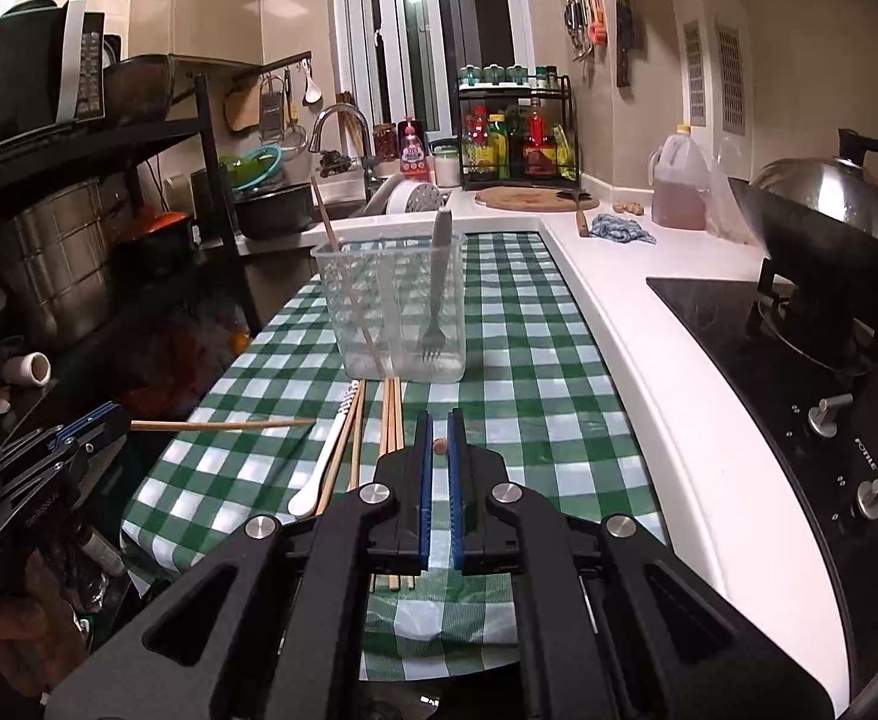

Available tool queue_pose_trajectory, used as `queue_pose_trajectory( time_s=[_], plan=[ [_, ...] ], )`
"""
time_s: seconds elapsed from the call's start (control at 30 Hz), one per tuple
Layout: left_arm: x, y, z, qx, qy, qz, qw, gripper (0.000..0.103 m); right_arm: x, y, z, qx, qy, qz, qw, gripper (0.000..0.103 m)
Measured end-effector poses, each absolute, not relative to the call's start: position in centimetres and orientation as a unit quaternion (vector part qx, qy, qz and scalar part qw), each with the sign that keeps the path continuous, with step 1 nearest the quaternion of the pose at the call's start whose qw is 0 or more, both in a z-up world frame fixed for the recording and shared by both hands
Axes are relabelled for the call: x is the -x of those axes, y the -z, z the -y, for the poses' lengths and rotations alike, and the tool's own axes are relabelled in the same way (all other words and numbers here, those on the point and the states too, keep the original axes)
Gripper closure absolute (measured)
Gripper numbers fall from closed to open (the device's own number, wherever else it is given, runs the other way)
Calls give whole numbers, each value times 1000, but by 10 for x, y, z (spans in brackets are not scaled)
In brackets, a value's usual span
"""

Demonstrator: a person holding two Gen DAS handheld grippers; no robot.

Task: Organize utensils
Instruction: 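Lift and carry the chopsticks over the container with both tools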

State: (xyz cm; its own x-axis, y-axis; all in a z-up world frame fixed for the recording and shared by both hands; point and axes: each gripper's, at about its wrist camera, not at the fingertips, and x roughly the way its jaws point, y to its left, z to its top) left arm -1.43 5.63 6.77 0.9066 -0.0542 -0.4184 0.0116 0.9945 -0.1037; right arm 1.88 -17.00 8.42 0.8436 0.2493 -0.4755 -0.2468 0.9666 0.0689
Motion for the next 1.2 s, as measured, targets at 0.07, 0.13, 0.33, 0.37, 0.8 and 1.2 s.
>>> queue_pose_trajectory(
  time_s=[0.07,0.13,0.33,0.37,0.8,1.2],
  plan=[
    [11,-76,-60,54,19,-211,976,96,-21,-93,171,-8,-133,-242,961,98],
    [5,-87,-66,63,23,-204,977,96,-23,-101,171,-11,-136,-237,962,98],
    [-17,-116,-81,86,30,-188,978,96,-37,-120,168,-18,-149,-226,963,98],
    [-22,-119,-83,88,30,-188,978,96,-41,-122,167,-19,-151,-227,962,98],
    [-65,-173,-100,122,44,-210,969,96,-80,-174,167,-48,-165,-204,964,98],
    [-112,-257,-105,132,63,-153,977,96,-115,-250,160,-59,-201,-133,969,98]
  ],
)
